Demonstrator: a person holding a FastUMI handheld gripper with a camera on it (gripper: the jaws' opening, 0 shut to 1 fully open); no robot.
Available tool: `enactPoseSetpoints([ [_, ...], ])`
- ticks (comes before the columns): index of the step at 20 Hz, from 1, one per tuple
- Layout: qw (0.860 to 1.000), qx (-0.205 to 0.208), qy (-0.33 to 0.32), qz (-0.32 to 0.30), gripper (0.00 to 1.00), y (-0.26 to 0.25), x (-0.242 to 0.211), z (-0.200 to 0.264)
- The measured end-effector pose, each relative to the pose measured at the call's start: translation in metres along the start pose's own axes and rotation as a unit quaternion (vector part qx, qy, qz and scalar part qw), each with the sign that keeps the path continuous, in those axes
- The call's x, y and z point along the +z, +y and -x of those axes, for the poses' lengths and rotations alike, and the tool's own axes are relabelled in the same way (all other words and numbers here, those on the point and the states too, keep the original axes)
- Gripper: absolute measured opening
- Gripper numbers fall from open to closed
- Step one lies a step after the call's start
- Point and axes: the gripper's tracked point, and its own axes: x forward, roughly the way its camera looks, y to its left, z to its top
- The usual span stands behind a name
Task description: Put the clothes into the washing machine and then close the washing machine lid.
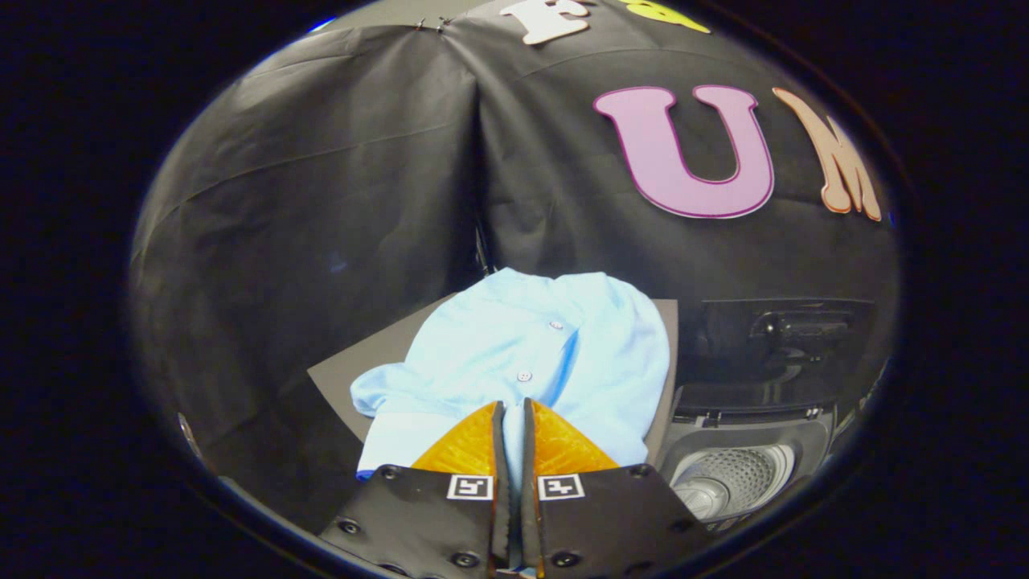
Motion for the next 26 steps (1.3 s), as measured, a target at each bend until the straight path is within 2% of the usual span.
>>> enactPoseSetpoints([
  [9, 0.996, -0.074, -0.042, -0.014, 0.06, -0.076, 0.019, 0.043],
  [14, 0.989, -0.131, -0.064, -0.015, 0.06, -0.126, 0.03, 0.066],
  [21, 0.979, -0.189, -0.066, -0.036, 0.07, -0.182, 0.021, 0.077],
  [23, 0.976, -0.213, -0.037, -0.039, 0.07, -0.203, 0.005, 0.073],
  [26, 0.972, -0.224, -0.027, -0.069, 0.27, -0.221, -0.012, 0.063],
])
